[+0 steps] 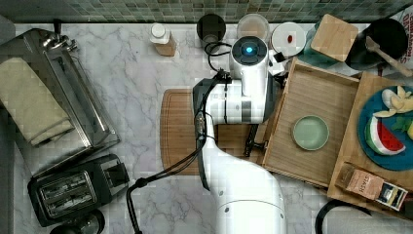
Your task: Close the drawer.
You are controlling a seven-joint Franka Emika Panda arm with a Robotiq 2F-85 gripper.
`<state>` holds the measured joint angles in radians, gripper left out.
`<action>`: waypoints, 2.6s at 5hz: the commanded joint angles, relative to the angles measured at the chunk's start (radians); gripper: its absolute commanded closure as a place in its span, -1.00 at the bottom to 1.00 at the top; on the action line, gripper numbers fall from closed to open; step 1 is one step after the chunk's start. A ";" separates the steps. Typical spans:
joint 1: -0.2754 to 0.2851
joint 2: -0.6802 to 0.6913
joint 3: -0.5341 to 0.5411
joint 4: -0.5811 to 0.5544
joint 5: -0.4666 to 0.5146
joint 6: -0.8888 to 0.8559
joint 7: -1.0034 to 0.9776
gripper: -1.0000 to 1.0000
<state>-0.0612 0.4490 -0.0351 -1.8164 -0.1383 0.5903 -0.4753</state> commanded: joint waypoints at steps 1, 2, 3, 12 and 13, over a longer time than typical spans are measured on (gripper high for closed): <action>-0.123 -0.129 -0.061 -0.147 0.020 0.091 -0.151 1.00; -0.176 -0.119 -0.067 -0.145 0.062 0.093 -0.235 1.00; -0.238 -0.073 -0.077 -0.098 0.094 0.071 -0.316 1.00; -0.329 0.036 -0.344 -0.035 0.033 0.036 -0.393 1.00; -0.328 0.036 -0.346 -0.035 0.034 0.036 -0.393 1.00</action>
<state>-0.2744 0.4863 -0.2399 -1.7930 -0.0551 0.6079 -0.9004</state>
